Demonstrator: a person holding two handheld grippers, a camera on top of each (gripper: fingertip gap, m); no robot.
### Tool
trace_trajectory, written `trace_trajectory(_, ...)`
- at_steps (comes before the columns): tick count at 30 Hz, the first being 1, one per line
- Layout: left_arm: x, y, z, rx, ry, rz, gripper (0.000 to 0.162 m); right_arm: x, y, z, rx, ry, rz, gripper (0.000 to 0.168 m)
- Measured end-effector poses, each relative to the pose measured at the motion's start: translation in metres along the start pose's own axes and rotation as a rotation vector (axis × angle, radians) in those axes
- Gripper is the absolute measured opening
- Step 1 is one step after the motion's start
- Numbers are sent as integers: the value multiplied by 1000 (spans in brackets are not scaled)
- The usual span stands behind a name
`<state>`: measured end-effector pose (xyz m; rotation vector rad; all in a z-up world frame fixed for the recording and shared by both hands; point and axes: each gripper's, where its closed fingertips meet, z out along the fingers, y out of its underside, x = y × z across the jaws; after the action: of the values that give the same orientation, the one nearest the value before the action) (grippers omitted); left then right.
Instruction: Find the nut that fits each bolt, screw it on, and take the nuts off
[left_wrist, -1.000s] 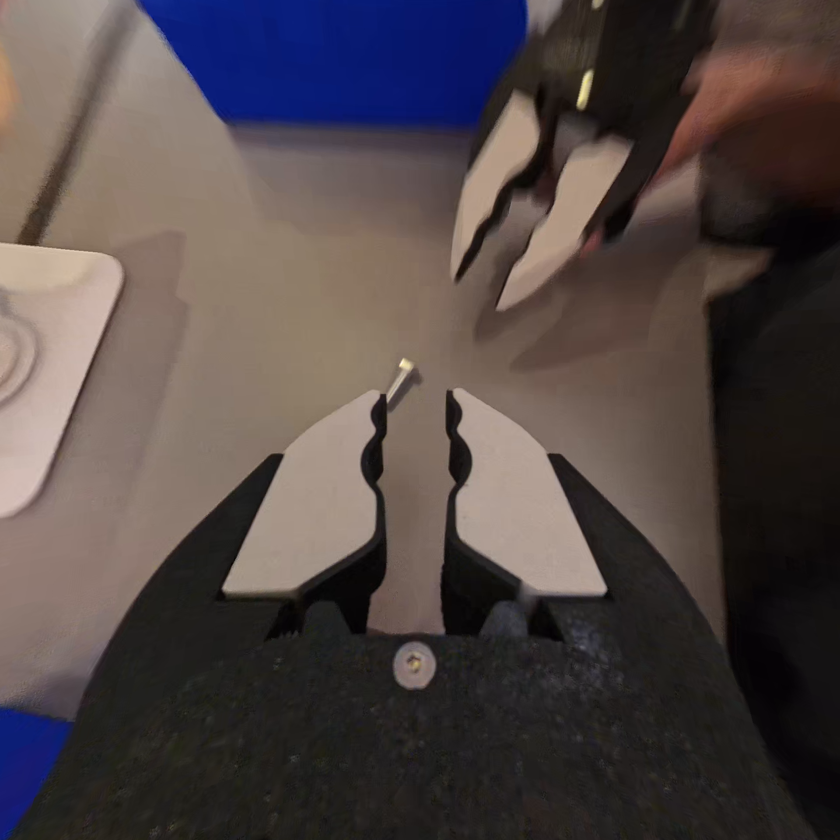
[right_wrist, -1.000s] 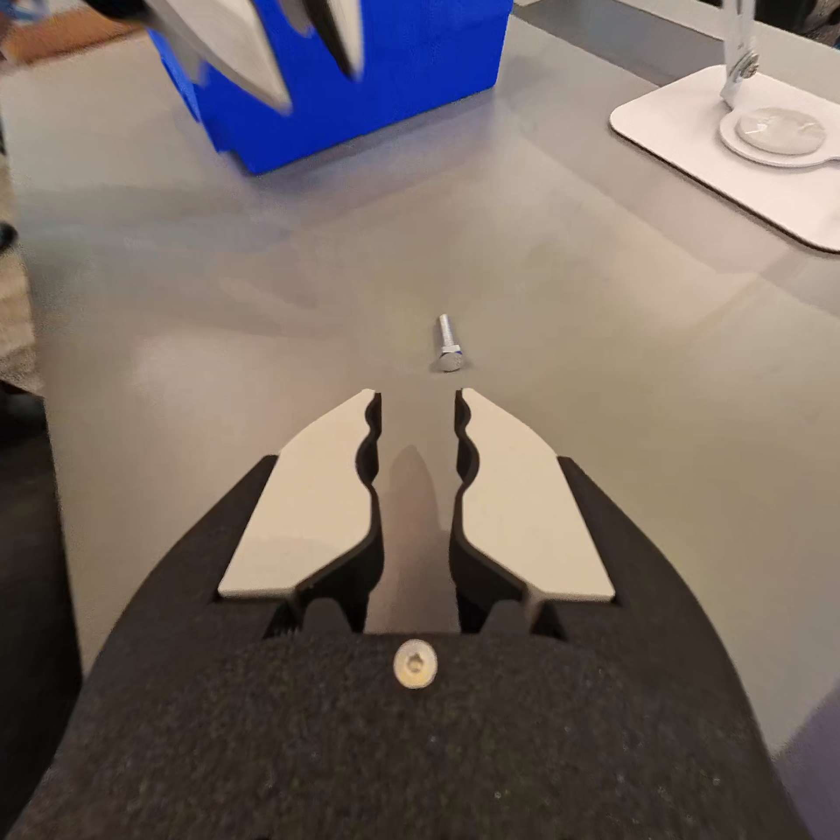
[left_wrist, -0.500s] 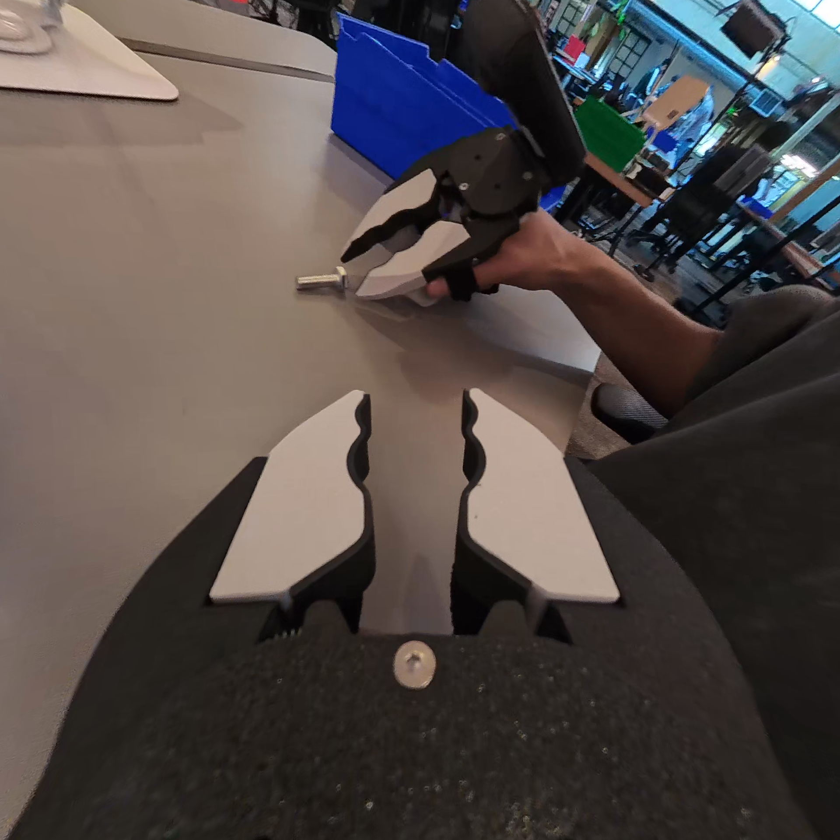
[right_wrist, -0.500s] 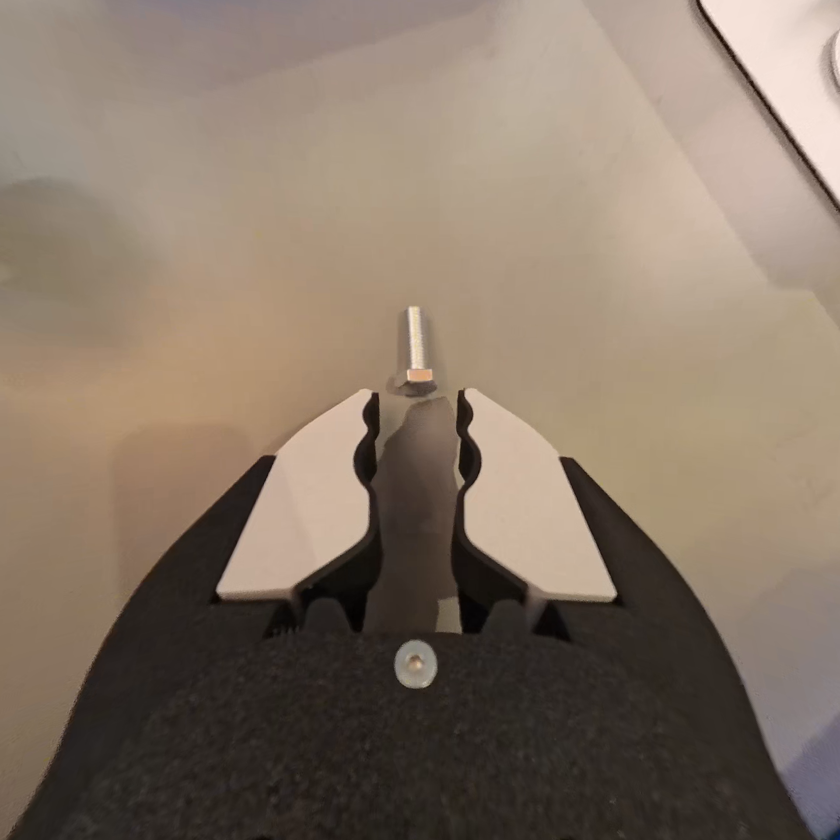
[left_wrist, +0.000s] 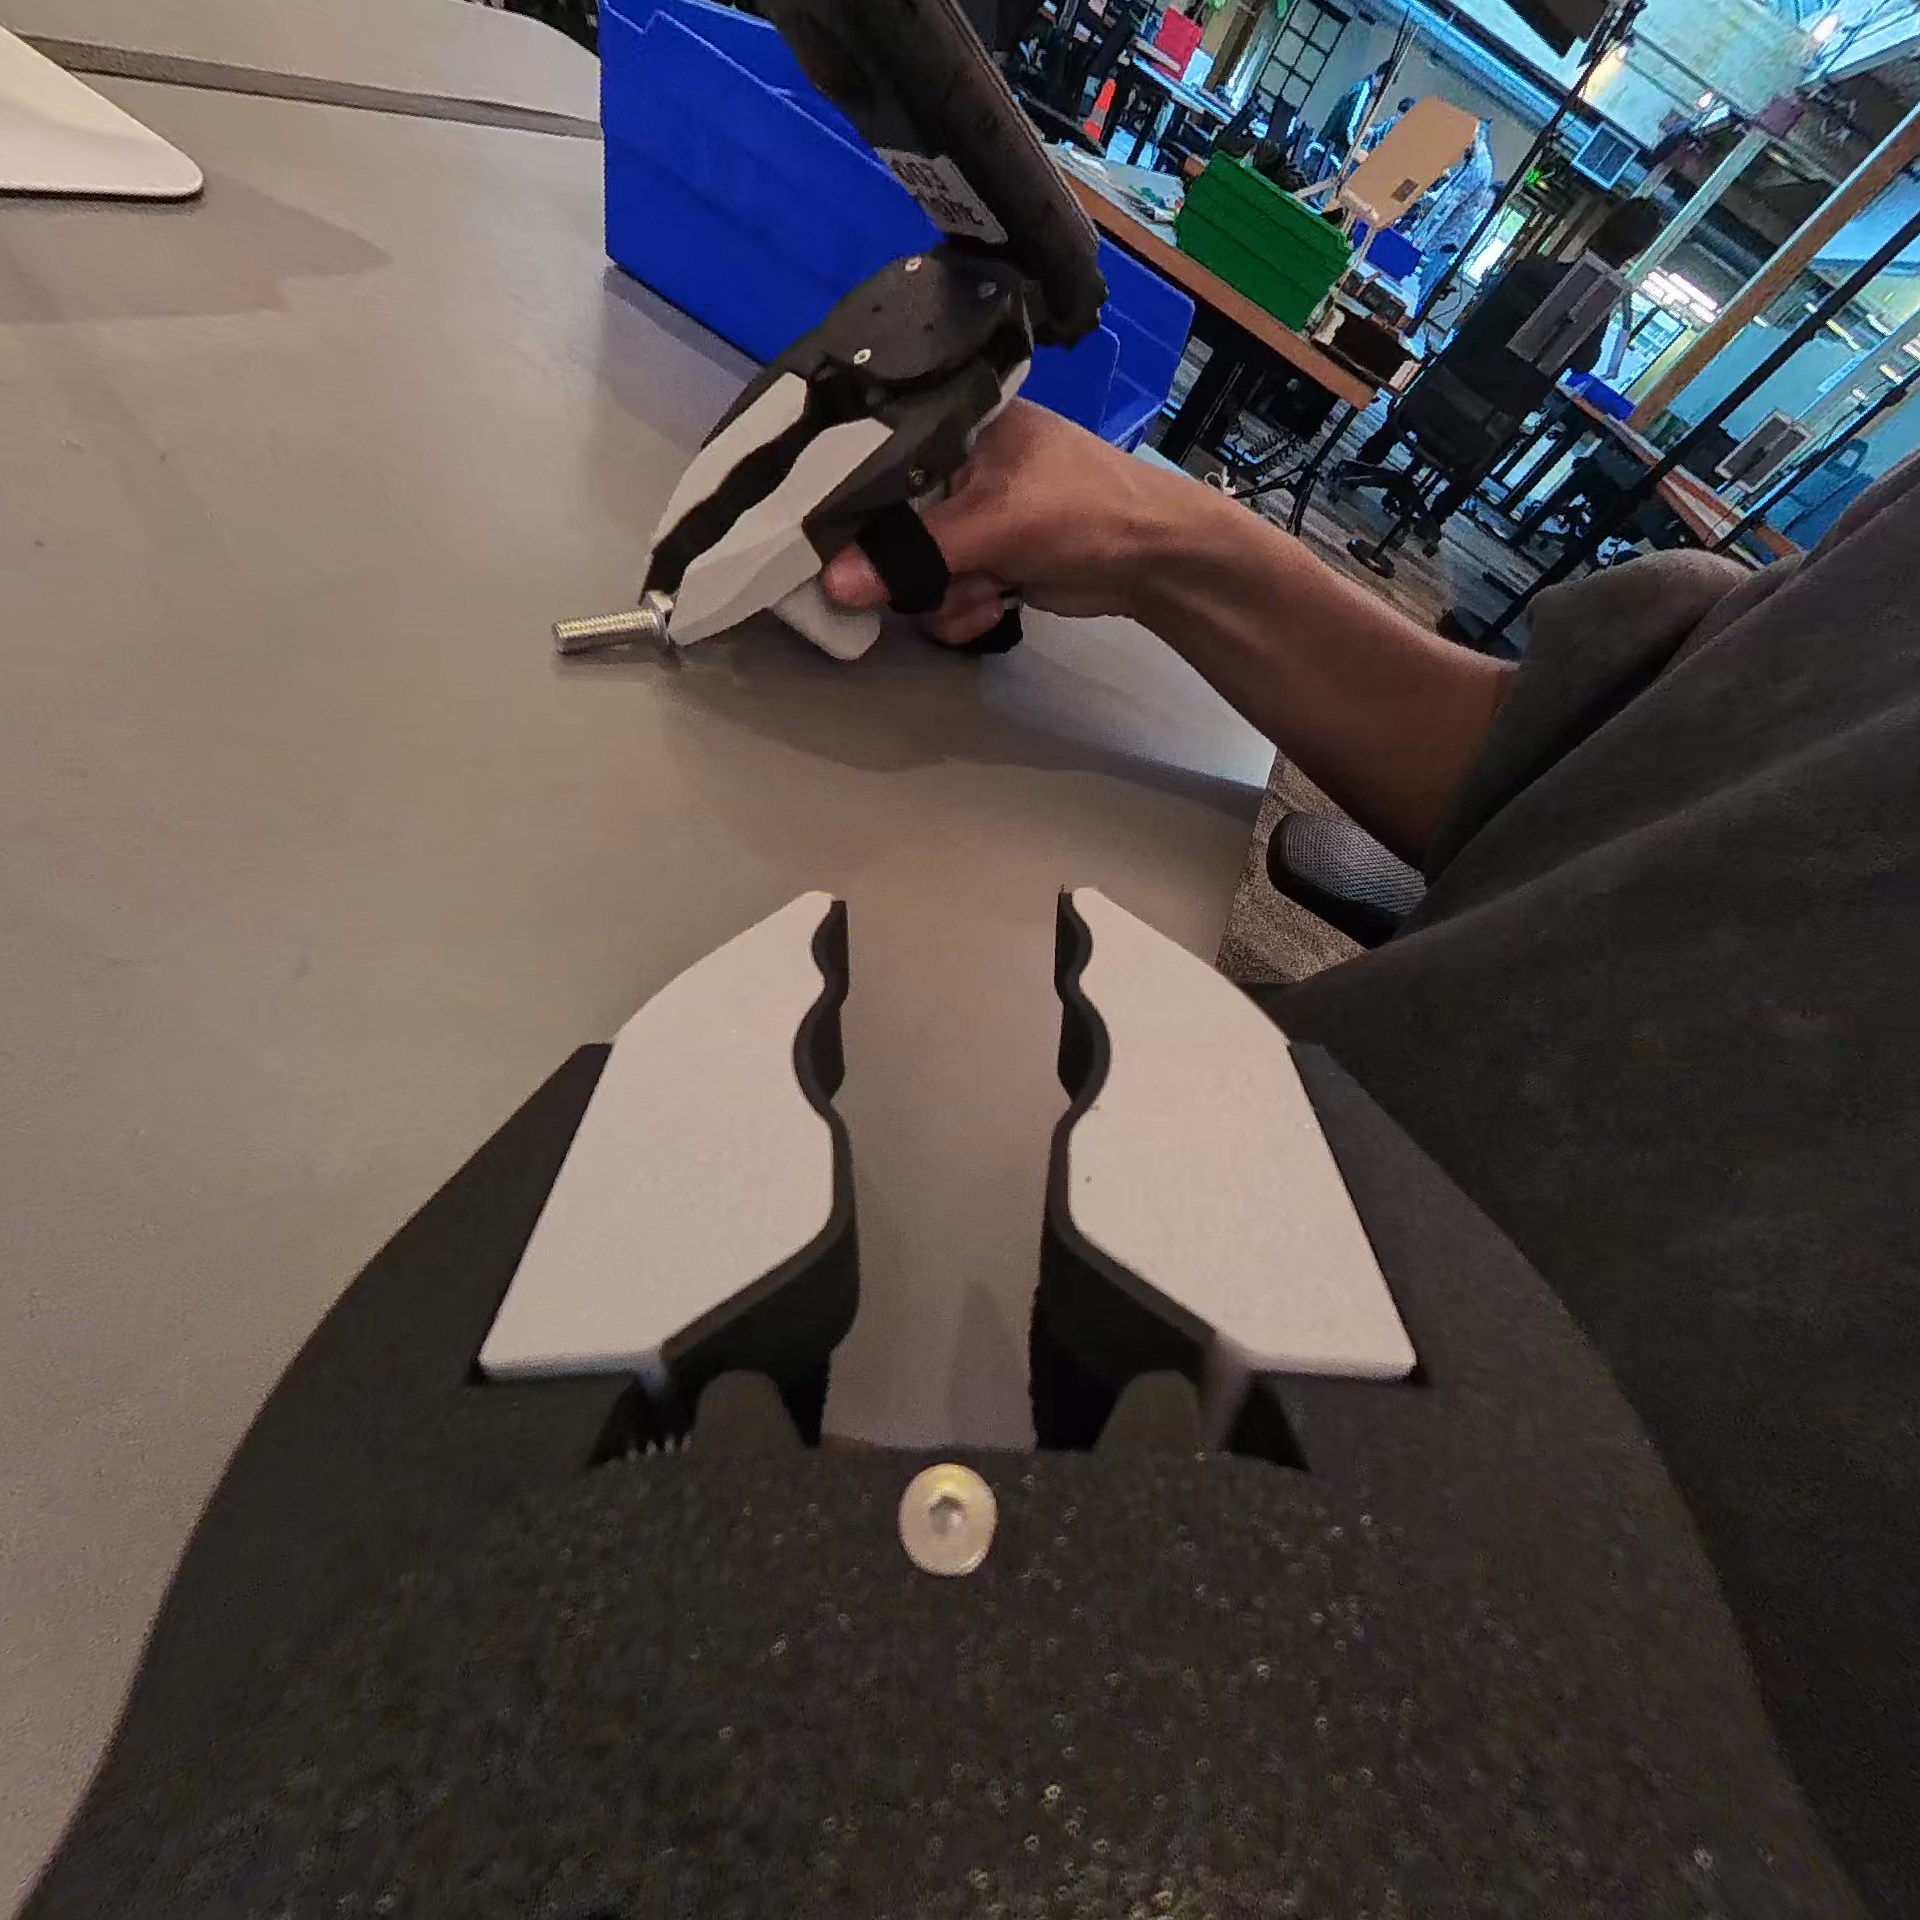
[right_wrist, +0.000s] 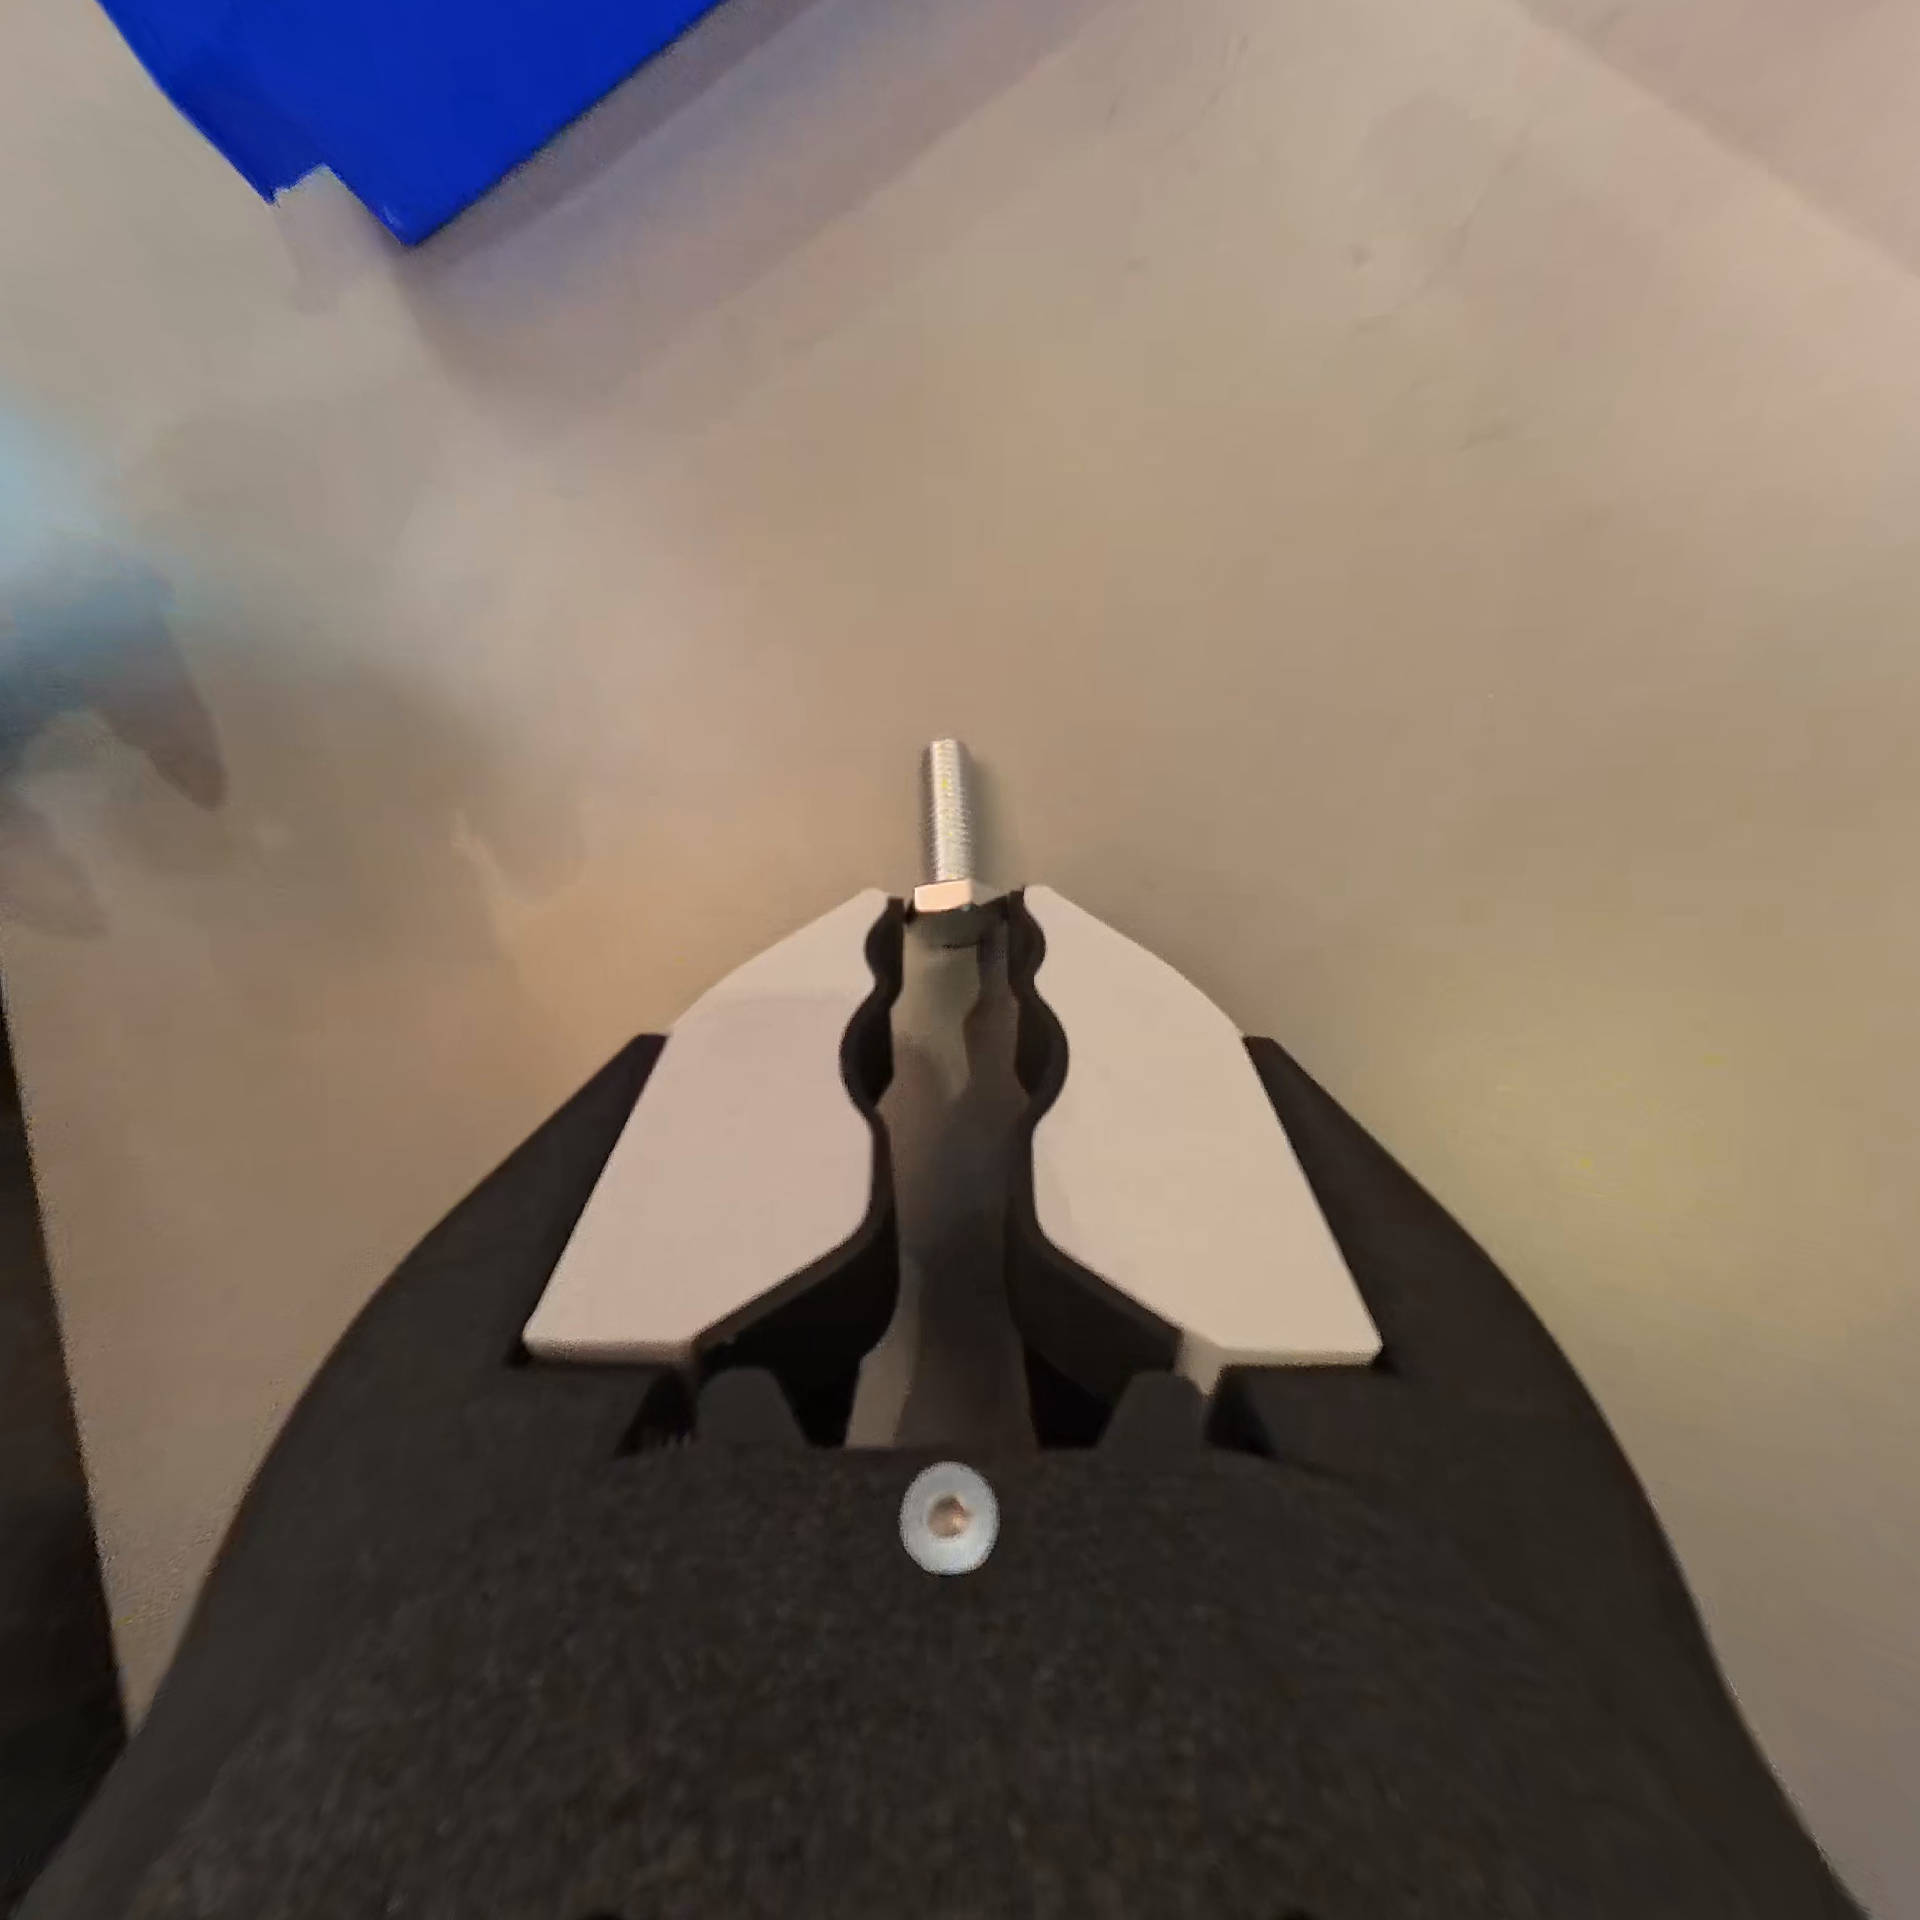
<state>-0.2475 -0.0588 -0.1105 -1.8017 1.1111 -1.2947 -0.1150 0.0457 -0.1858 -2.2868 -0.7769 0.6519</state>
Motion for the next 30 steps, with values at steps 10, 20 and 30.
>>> trace_trajectory(10, -4, 2, 2, -33, -32, 26, 36, -8, -4, -3, 30, 196, -349, 19)
trace_trajectory(20, -40, -1, -31, -37, -231, 48, 34, -19, -47, -103, 223, 381, -456, 19)
trace_trajectory(30, -66, 12, -77, -118, -429, 12, 34, -21, -34, -109, 268, 352, -380, 19)
